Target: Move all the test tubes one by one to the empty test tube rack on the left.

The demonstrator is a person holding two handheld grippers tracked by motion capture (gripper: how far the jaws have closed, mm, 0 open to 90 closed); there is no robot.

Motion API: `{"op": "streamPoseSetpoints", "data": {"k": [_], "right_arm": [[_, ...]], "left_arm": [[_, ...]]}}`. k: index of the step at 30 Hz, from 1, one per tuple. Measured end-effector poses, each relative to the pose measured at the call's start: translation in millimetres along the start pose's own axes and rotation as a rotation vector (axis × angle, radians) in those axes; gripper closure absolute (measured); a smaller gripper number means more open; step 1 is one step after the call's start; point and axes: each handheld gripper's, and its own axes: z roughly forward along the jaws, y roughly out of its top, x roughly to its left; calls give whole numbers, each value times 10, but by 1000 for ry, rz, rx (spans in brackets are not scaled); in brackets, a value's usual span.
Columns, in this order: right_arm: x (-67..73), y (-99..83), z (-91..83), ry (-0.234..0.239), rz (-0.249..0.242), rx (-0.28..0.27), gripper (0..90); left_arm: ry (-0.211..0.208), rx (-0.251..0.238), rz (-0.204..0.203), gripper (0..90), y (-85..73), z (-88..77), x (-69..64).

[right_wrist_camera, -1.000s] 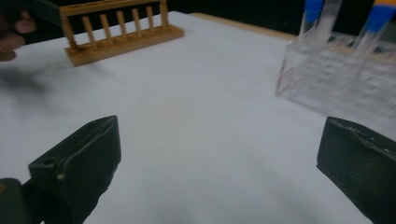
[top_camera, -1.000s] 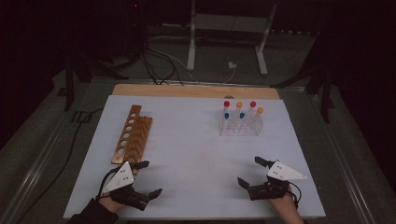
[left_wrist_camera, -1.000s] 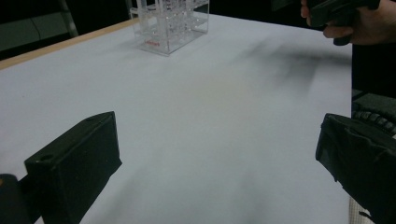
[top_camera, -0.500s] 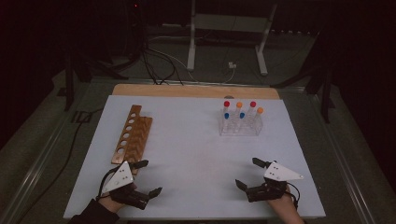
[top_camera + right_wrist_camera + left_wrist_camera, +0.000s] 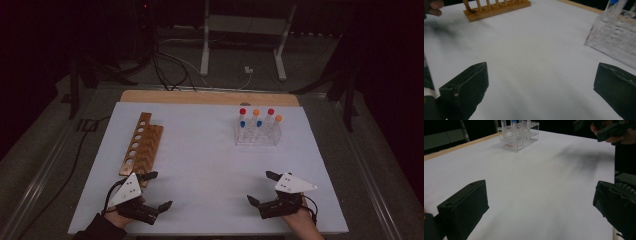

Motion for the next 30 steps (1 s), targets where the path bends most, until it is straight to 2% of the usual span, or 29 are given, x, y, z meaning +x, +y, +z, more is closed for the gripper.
{"op": "streamPoseSetpoints", "data": {"k": [7,11,13,15,22,30], "right_arm": [[39,72,-35,-1,-1,-16,0],[46,175,-91,-10,7,-46,0],[36,225,-112,-26,-3,-52,0],[8,267,-129,-20,13,-63,0],[-72,389,-156,-50,24,-89,0],[-157,560,-97,-75,17,-120,0]], "left_arm": [[-1,-3,0,5,3,-8,-1],[-2,-7,-3,5,3,-11,3],[-3,-8,-2,5,4,-10,1],[-5,-6,-1,5,4,-10,-2],[-6,-10,-3,5,5,-13,-4],[-8,-14,-4,5,7,-23,-4]]}}
